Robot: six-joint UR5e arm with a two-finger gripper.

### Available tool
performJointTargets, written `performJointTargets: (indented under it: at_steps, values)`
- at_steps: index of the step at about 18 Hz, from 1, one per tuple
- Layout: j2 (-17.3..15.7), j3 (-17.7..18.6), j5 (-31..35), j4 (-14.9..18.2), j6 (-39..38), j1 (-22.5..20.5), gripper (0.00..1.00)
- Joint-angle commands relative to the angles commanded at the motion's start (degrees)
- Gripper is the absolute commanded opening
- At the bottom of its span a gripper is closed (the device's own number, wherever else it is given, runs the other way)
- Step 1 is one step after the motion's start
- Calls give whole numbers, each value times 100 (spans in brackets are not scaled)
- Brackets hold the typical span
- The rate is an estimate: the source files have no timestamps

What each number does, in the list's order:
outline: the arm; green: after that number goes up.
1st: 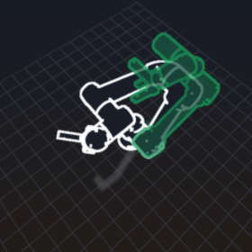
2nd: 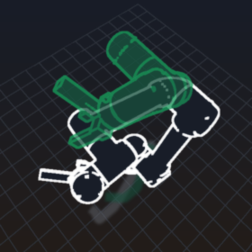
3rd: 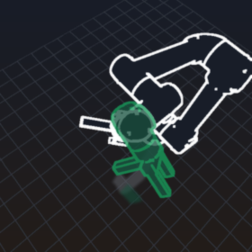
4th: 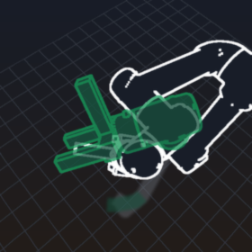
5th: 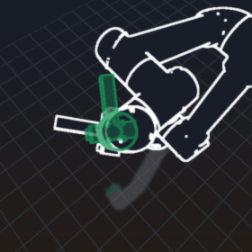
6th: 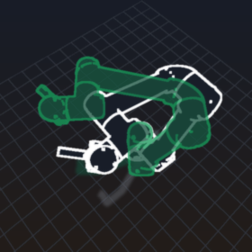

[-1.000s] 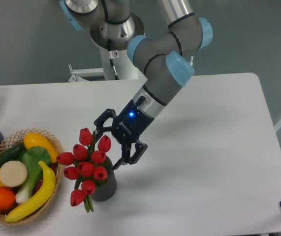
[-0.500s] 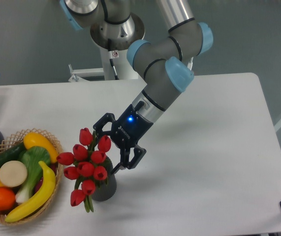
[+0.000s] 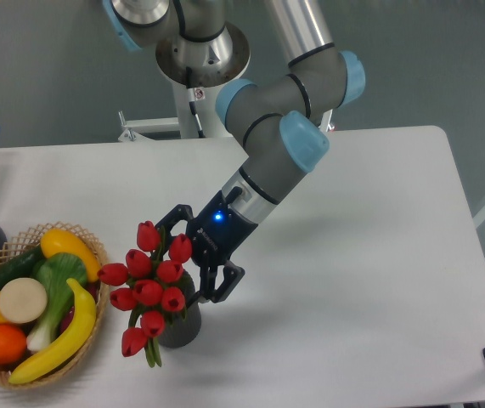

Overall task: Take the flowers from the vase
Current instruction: 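Lower the gripper around the tulip stems just above the vase rim, then close the gripper on the bunch of tulip stems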

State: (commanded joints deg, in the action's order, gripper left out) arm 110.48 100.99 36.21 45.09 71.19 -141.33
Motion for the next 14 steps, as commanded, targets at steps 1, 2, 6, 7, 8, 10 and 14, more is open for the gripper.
performJointTargets:
  at_steps: [1, 2, 6, 7, 8, 10, 14]
  values:
    - [35, 0, 0, -9, 26, 0, 100]
    - [44, 0, 0, -9, 26, 9, 100]
    - [35, 17, 0, -17, 35, 18, 100]
    - [27, 35, 0, -18, 44, 18, 100]
    - [26, 35, 0, -26, 44, 18, 100]
    - [26, 17, 0, -9, 35, 71, 100]
    - [27, 17, 0, -53, 35, 79, 98]
